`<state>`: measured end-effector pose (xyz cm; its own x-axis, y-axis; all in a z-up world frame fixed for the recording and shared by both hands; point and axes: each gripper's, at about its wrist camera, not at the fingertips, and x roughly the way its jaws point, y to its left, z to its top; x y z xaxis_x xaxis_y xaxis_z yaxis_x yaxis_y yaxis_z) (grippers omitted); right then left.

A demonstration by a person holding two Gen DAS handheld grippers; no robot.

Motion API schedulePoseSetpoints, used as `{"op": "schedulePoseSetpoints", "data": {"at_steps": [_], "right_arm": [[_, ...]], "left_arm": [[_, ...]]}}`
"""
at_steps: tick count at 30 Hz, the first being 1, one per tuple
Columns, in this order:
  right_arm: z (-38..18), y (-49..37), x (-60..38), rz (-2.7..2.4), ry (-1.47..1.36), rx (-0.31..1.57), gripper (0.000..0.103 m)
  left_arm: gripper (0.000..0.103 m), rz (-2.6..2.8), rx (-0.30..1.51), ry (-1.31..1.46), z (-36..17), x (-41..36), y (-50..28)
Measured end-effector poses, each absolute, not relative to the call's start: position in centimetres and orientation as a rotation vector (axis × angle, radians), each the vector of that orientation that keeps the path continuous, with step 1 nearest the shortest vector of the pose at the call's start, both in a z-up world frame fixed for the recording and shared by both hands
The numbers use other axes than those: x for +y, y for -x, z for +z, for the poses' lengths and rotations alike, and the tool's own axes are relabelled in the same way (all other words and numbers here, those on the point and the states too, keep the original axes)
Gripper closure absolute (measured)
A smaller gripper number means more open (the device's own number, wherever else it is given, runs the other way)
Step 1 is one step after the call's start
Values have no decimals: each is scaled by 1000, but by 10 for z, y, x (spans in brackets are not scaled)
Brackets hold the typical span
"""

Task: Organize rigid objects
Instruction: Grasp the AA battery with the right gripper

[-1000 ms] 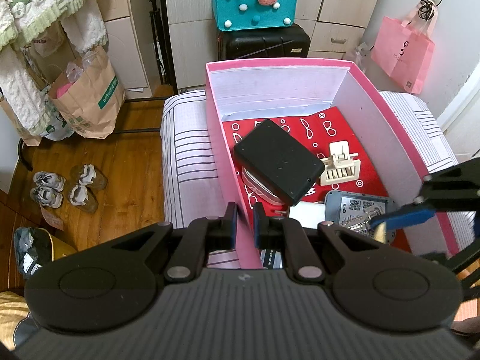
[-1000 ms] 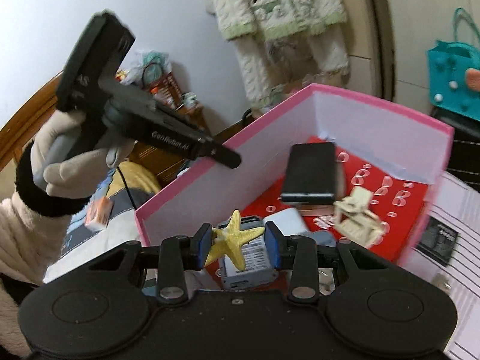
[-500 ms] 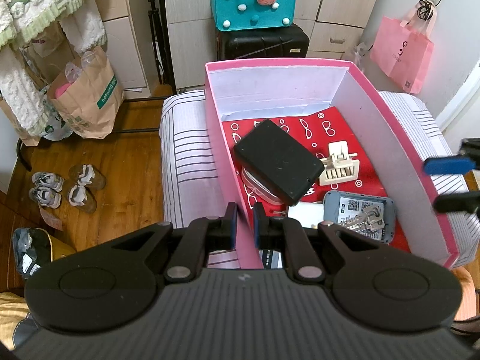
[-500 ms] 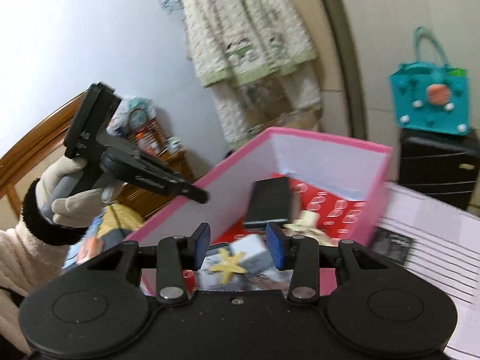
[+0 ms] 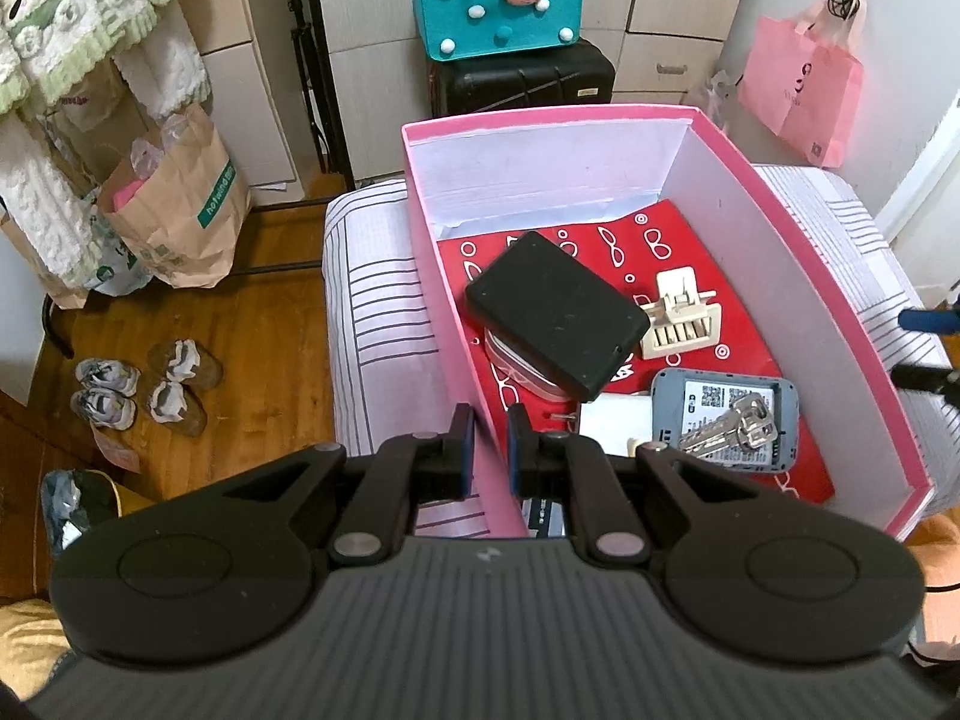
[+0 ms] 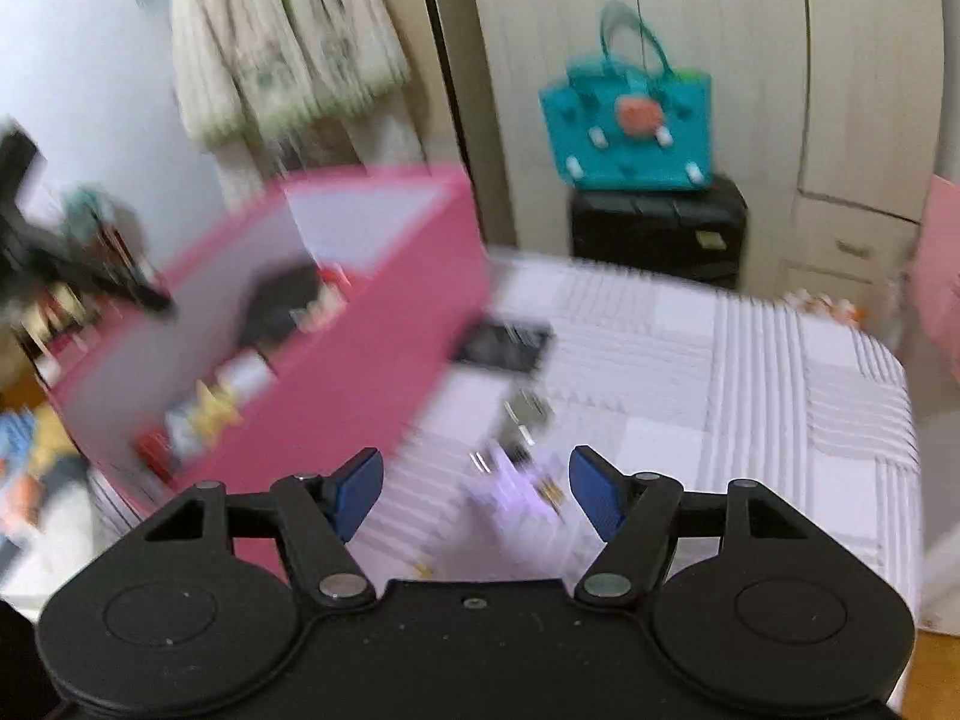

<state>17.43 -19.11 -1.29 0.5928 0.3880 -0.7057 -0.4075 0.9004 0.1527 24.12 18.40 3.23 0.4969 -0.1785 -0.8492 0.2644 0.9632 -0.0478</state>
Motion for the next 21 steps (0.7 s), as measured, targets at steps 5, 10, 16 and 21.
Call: {"op": "schedulePoseSetpoints", "data": {"at_steps": [5,10,16,21], "right_arm": [[-30,-170,-187,540,22,930,36],[-47,-169,-174,594,-7,1010,46],[-58,-166,-159,559,76,1012,86],[-58,-173,-166,514,73,1006,92]], "left_arm": [[93,-254,1021,-178,33,173,-240],[93,-242,1021,-249,33,164,-238],[93,-243,1032,-252,31,164,-238],[93,-245,1032,-245,30,164,-238]]}}
